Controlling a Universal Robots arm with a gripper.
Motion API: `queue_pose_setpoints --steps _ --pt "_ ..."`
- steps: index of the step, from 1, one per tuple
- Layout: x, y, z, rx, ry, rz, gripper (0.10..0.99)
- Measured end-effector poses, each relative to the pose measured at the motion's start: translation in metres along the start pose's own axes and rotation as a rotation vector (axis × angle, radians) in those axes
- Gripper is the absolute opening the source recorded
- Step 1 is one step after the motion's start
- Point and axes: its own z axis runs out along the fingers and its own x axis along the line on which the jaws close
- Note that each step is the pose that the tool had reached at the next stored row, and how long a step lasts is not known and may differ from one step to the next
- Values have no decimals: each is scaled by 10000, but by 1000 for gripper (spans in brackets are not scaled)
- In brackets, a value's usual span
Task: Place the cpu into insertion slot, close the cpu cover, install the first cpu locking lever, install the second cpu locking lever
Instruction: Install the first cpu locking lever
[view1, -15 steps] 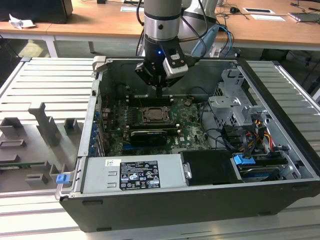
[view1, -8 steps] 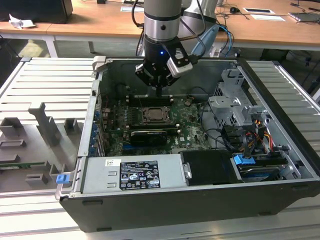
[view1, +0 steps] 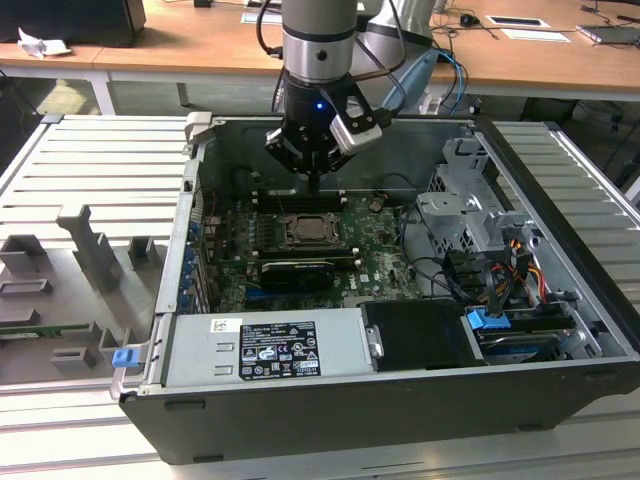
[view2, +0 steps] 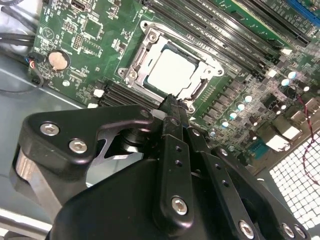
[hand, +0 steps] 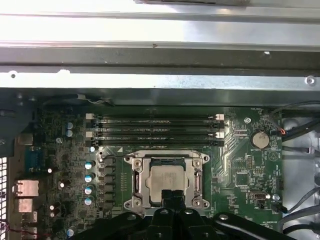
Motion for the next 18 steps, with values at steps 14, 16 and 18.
queue_pose_setpoints --steps 14,16,18 --pt "117 1 1 -30 2 -61 110" --pt "118 0 6 -31 3 -63 110" --pt "119 0 19 -30 5 -61 110"
